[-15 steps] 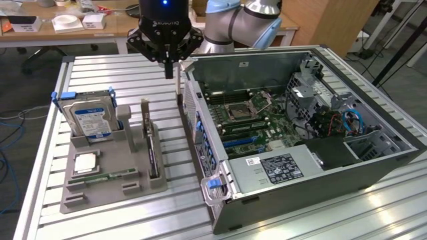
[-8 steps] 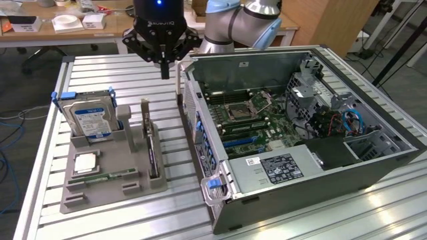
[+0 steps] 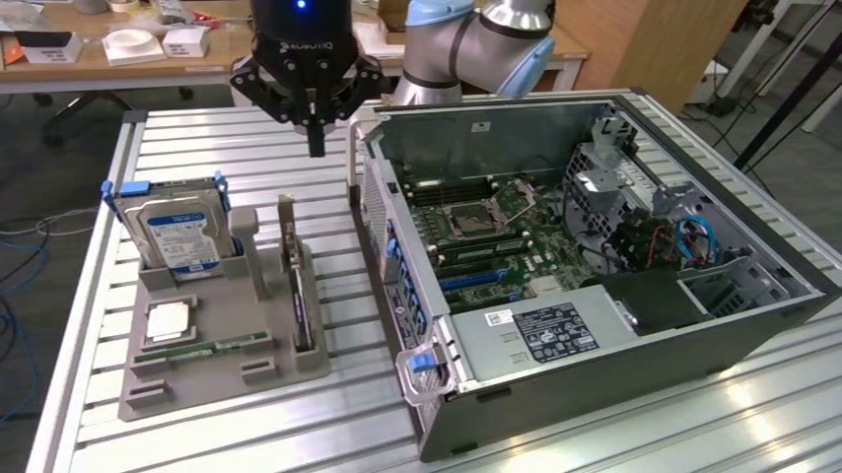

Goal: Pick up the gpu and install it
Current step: 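Reach for the gpu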

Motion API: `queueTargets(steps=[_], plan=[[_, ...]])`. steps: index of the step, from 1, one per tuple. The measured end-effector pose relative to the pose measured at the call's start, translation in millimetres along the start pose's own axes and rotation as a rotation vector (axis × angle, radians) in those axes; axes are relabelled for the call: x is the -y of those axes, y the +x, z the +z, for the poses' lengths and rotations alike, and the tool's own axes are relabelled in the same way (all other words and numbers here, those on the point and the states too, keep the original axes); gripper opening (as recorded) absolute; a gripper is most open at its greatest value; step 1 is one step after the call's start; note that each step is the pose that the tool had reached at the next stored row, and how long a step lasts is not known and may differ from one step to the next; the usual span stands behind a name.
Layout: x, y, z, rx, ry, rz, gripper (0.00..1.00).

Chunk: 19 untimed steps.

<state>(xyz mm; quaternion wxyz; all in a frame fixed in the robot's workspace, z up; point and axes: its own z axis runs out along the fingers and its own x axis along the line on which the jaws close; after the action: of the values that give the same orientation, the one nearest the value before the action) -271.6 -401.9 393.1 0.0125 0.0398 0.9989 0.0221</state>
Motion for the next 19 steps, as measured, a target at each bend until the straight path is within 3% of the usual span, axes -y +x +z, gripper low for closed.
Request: queueTargets(steps=[19], plan=[[3.1,17.9,-0.5,0.0001,0.0001,0.003,0.11]])
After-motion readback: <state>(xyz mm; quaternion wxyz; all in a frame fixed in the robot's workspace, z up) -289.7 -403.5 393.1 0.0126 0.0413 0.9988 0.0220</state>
